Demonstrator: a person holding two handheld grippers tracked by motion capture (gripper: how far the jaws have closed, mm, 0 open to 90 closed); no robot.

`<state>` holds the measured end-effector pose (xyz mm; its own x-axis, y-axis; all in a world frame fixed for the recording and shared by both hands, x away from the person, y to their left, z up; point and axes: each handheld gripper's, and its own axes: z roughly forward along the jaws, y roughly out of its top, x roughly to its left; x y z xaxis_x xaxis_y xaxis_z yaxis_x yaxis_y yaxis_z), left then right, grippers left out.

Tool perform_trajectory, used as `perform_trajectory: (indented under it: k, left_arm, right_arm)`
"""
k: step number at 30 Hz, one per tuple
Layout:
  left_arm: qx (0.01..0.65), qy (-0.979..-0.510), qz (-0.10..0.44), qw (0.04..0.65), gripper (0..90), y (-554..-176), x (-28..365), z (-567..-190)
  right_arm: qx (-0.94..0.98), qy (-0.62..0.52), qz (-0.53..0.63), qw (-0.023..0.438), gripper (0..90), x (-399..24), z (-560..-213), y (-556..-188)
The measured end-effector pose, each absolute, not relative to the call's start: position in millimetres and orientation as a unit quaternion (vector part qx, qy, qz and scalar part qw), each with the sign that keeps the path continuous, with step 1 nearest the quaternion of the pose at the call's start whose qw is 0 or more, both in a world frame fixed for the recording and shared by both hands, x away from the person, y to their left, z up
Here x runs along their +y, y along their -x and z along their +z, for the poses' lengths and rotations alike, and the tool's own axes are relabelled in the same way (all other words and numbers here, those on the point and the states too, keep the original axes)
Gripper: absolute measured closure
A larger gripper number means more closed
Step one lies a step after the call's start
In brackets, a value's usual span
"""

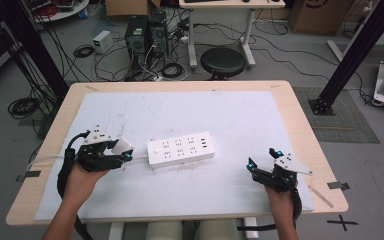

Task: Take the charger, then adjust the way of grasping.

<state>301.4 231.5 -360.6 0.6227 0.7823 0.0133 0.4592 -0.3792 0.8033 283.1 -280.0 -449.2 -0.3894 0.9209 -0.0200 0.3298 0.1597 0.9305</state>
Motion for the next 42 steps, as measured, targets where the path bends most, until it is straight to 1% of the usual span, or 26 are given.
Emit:
perform_trajectory:
  k: [13, 22, 23, 27, 31, 35, 36, 38, 42]
  left_arm:
    - [0.347, -0.827, 0.194, 0.399, 42.4, -294.3, 221.0, -357.2]
    - [0.315, -0.844, 0.192, 0.389, 42.4, -288.5, 209.8, -355.2]
    - [0.302, -0.849, 0.191, 0.389, 42.4, -286.4, 205.6, -354.2]
    - [0.275, -0.855, 0.185, 0.398, 42.4, -279.6, 192.9, -358.3]
    - [0.247, -0.865, 0.182, 0.396, 42.4, -273.5, 180.8, -362.4]
    - [0.223, -0.876, 0.180, 0.389, 42.4, -270.1, 170.6, -364.4]
    - [0.223, -0.876, 0.180, 0.389, 42.4, -270.1, 170.6, -364.4]
    - [0.208, -0.880, 0.178, 0.388, 42.4, -268.1, 165.1, -366.3]
    - [0.185, -0.888, 0.174, 0.385, 42.4, -264.0, 160.0, -369.4]
  right_arm:
    - [0.694, -0.449, 0.464, 0.319, 16.8, -279.5, -449.1, -283.4]
    - [0.709, -0.433, 0.468, 0.301, 16.8, -279.7, -448.6, -284.6]
    - [0.722, -0.423, 0.466, 0.287, 16.8, -279.4, -448.2, -286.9]
    - [0.726, -0.420, 0.474, 0.270, 16.8, -281.4, -447.8, -288.8]
    - [0.726, -0.424, 0.494, 0.221, 16.8, -280.8, -443.1, -288.4]
    - [0.742, -0.398, 0.504, 0.192, 16.8, -269.0, -431.2, -287.6]
    - [0.742, -0.398, 0.504, 0.192, 16.8, -269.0, -431.2, -287.6]
    - [0.755, -0.383, 0.508, 0.160, 16.8, -257.9, -423.8, -289.6]
    - [0.766, -0.366, 0.514, 0.120, 16.8, -246.6, -417.2, -291.6]
